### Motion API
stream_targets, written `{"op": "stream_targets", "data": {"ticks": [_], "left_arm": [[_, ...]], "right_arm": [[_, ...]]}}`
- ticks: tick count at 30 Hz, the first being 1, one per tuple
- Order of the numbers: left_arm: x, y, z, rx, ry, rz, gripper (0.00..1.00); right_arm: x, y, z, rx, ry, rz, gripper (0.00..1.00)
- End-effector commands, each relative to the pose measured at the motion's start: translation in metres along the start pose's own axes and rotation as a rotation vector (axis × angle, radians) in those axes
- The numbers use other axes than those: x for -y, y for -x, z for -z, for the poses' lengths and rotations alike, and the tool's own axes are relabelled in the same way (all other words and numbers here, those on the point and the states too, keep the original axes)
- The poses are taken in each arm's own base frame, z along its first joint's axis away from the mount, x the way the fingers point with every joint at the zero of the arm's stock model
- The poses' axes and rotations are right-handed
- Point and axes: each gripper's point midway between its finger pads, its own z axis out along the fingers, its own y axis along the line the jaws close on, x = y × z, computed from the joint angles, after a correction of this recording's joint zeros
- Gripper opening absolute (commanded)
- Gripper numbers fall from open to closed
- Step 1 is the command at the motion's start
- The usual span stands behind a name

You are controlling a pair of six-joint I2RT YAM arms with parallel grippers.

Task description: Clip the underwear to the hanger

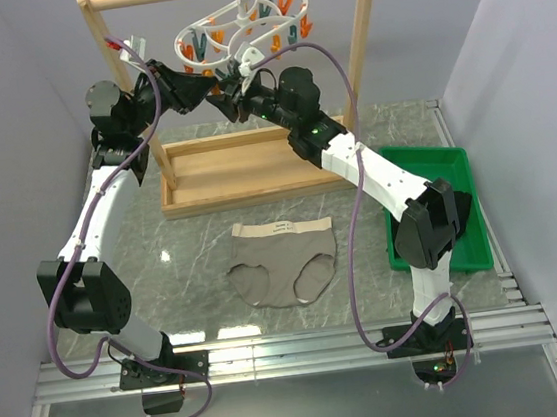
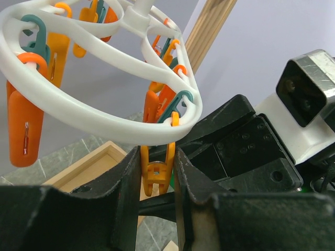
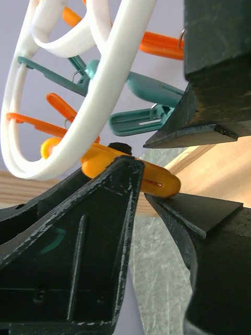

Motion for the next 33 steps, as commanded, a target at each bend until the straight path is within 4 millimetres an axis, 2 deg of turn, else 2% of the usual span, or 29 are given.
{"op": "stream_targets", "data": {"ticks": [1,6,7,11,18,33], "left_arm": [[0.016,0.007,0.003,0.009,-0.026,-0.038,0.0],[0.017,0.006,0.002,0.003,-0.025,-0.042,0.0],[0.017,0.006,0.002,0.003,-0.025,-0.043,0.0],[0.018,0.009,0.002,0.008,-0.025,-0.049,0.02],[0.024,0.027,0.002,0.072,-0.017,-0.059,0.34],[0.03,0.042,0.001,0.128,-0.034,-0.05,0.41]], "right_arm": [[0.007,0.061,0.001,0.132,-0.041,0.07,0.44],[0.01,0.059,0.002,0.124,-0.063,0.072,0.38],[0.01,0.057,0.002,0.119,-0.063,0.071,0.28],[0.012,0.058,0.003,0.121,-0.069,0.072,0.0],[0.01,0.062,0.004,0.131,-0.068,0.059,0.0],[0.0,0.049,0.006,0.108,-0.052,0.041,0.0]]}}
